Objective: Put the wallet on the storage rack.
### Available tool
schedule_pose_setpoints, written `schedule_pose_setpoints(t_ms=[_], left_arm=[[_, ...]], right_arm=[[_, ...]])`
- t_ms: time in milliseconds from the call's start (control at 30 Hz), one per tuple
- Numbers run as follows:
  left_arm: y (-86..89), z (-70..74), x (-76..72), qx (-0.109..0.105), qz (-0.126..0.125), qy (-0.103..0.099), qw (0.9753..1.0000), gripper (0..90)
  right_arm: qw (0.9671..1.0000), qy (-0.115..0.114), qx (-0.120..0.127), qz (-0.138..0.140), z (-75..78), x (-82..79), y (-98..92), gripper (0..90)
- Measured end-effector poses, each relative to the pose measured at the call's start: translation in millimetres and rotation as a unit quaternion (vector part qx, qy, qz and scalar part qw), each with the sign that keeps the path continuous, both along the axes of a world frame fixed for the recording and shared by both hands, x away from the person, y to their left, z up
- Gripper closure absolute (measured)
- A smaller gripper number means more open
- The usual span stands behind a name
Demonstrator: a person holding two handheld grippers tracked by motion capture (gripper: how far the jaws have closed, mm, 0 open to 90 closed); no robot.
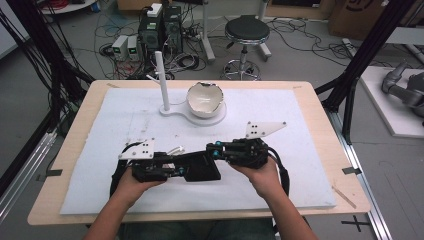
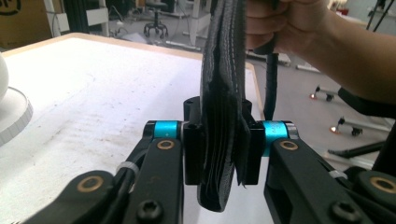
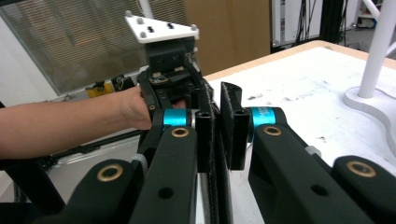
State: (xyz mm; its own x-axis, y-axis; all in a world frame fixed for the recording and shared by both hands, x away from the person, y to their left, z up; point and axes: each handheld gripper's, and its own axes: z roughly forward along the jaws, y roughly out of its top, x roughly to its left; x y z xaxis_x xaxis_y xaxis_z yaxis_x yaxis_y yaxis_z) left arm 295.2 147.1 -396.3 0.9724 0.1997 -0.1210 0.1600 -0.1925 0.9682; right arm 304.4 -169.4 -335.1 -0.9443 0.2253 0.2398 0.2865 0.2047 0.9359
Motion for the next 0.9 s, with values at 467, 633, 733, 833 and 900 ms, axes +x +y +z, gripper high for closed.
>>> schedule_pose_setpoints(t_ms=[467, 633, 733, 833, 900], left_arm=[[17.5, 10.5, -0.7, -0.003, 0.037, -0.021, 0.9991, 77.6], [18.8, 13.8, -2.2, -0.007, 0.028, -0.025, 0.9993, 77.5], [17.7, 14.0, -3.3, -0.011, 0.017, -0.031, 0.9993, 77.5], [15.5, 14.8, -4.7, -0.014, 0.002, -0.035, 0.9993, 77.5], [13.6, 14.7, -5.7, -0.015, -0.004, -0.036, 0.9992, 77.5]], right_arm=[[0.9992, 0.006, 0.009, -0.037, -9.3, 10.3, -17.4, 43.8], [0.9994, 0.021, -0.025, -0.012, -22.5, 14.2, -7.6, 42.8], [0.9982, 0.036, -0.044, 0.016, -31.1, 15.3, 3.6, 44.2], [0.9966, 0.034, -0.063, 0.040, -36.3, 14.0, 12.6, 54.3], [0.9958, 0.028, -0.064, 0.058, -37.0, 11.3, 16.7, 70.1]])
